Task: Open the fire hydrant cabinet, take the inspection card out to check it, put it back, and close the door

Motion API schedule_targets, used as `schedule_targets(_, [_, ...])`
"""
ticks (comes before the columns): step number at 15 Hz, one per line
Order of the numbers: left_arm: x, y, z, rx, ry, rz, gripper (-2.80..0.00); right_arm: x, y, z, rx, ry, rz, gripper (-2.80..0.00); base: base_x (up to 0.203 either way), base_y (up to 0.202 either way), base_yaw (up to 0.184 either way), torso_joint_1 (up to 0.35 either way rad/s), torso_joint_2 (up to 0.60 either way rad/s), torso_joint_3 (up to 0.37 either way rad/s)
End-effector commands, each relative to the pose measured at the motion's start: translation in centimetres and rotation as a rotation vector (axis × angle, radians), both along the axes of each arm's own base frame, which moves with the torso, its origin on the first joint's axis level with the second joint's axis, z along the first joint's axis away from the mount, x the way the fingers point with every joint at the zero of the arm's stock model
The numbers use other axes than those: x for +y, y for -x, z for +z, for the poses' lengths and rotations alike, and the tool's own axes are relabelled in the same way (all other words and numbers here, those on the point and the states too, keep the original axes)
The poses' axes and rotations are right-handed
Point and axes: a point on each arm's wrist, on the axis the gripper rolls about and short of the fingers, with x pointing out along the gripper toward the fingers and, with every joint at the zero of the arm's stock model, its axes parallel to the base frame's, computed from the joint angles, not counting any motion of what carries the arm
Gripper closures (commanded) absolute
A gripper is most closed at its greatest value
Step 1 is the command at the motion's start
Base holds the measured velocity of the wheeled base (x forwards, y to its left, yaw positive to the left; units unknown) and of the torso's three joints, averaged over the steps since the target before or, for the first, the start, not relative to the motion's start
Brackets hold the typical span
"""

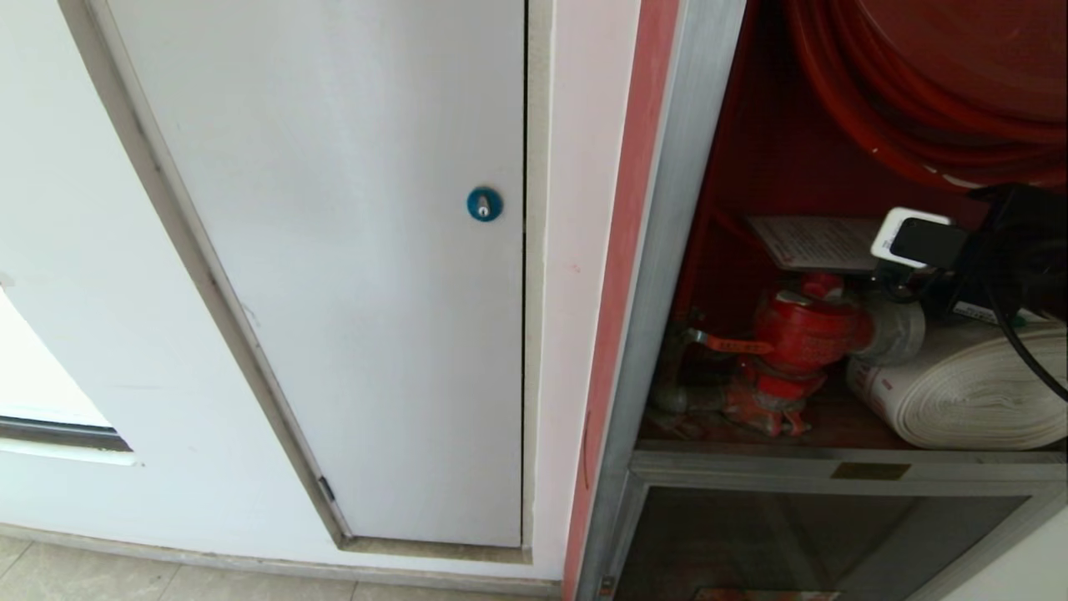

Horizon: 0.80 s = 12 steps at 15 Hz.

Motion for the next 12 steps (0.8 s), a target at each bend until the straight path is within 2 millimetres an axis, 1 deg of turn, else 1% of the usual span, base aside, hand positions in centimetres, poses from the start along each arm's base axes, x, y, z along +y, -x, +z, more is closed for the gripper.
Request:
schedule_targets(1, [0.0,-0.1,-0.5,0.018,0.001,0.001,0.0,0.1,1.0,0.4,-0.014,0.008,0.0,-2.8,0.0,0.0,0.0,0.0,0.0,0.0])
schedule_targets(7, [0.0,-0.1,-0.5,0.018,0.001,0.001,0.0,0.2,3.4,0.4,-0.025,0.008,0.008,-2.8,0.0,0.0,0.0,0.0,0.0,0.0])
schedule_targets(12, [0.0,-0.1,-0.5,0.018,0.001,0.001,0.0,0.3,6.2,0.3,-0.045,0.018,0.01,-2.8,0.0,0.0,0.0,0.0,0.0,0.0])
